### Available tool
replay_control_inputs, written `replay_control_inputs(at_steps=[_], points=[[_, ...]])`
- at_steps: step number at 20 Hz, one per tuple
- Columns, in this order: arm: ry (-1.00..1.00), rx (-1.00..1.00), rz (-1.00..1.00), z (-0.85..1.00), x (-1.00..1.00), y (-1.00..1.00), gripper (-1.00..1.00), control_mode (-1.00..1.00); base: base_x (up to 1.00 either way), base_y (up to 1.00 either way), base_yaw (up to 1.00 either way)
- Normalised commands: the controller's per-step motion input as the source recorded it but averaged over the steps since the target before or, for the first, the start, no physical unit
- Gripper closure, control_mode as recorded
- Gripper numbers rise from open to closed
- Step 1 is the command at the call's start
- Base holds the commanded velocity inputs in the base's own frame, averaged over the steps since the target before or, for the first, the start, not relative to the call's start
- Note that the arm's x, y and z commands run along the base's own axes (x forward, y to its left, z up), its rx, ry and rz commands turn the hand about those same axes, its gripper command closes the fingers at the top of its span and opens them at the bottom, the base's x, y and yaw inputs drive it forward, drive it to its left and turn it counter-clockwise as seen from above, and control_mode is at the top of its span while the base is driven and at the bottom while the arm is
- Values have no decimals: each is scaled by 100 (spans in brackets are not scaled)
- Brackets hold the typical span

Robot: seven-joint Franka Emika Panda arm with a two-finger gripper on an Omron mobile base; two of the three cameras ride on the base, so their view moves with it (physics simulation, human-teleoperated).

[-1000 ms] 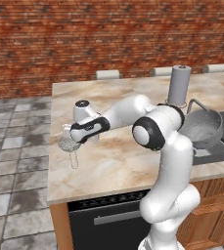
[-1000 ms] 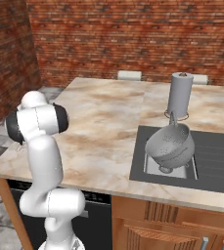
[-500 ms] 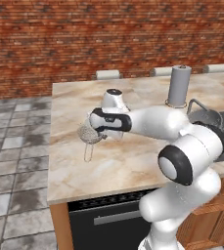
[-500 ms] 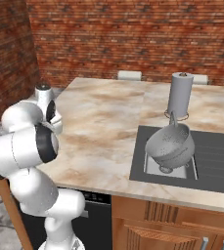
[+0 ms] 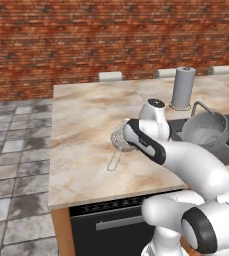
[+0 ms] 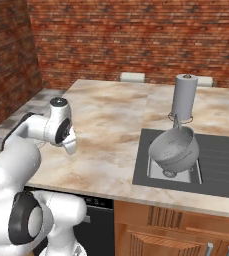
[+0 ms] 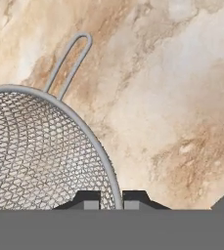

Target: Pick the colander and strainer and place them in the sink. Then turn on the water.

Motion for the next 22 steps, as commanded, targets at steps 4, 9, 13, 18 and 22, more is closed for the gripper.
replay_control_inputs(at_steps=[4, 9, 13, 18, 22], points=[[13, 6, -34, 32, 0, -100, 100, -100, 0, 0, 0], [16, 13, -34, 28, 2, -100, 100, -100, 0, 0, 0], [11, 9, -34, 20, 17, -100, 100, -100, 0, 0, 0], [11, 11, -33, 4, 33, -100, 100, -100, 0, 0, 0], [11, 13, -31, 0, 36, -100, 100, -100, 0, 0, 0]])
